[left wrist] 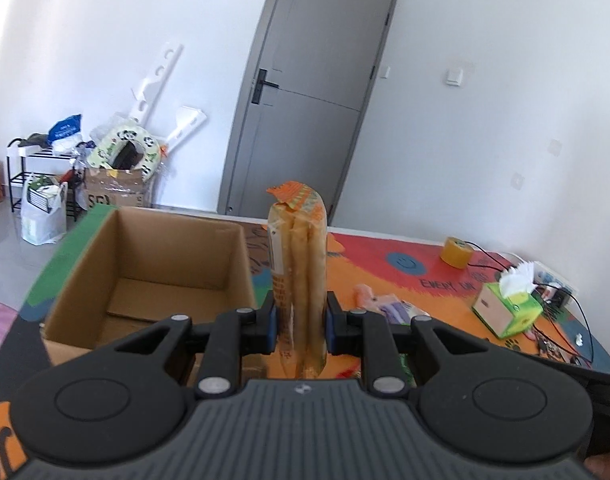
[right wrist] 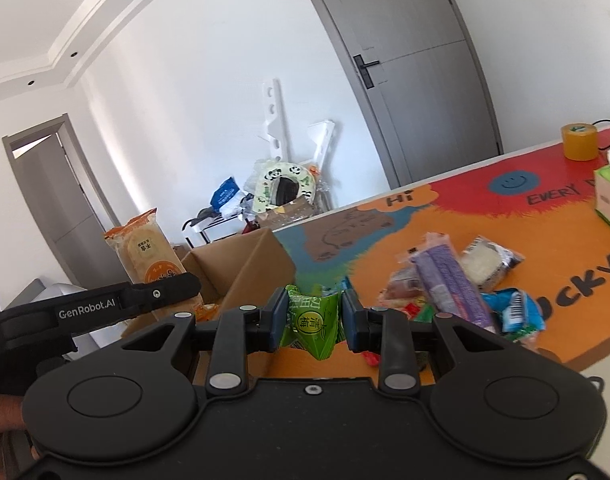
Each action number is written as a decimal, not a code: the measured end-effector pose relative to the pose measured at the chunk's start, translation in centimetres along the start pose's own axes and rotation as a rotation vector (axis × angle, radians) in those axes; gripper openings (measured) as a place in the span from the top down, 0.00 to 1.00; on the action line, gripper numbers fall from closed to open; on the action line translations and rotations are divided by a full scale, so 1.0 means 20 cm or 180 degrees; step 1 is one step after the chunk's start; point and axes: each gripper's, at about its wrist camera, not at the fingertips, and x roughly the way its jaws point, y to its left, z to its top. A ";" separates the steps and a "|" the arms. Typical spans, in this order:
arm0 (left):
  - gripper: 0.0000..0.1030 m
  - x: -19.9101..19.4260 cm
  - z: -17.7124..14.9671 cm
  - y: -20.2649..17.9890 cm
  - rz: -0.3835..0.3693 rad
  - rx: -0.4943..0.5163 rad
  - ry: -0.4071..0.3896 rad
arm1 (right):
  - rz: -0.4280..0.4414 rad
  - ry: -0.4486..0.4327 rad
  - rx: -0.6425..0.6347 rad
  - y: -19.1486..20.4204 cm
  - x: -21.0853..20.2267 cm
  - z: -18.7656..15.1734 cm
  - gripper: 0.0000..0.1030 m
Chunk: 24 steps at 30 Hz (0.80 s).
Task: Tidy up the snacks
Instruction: 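Carry the pastry pack with left gripper while right carries green packet toward box, then lower both snacks into the cardboard box and open both grippers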
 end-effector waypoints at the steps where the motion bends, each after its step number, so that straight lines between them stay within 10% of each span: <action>1: 0.80 0.00 0.01 0.02 0.0025 -0.0004 -0.0014 | 0.0014 -0.0003 -0.0010 0.02 0.01 0.00 0.71; 24: 0.80 0.09 0.11 0.39 0.0486 -0.0176 -0.0047 | 0.0187 0.0090 -0.0090 0.20 0.23 0.03 0.71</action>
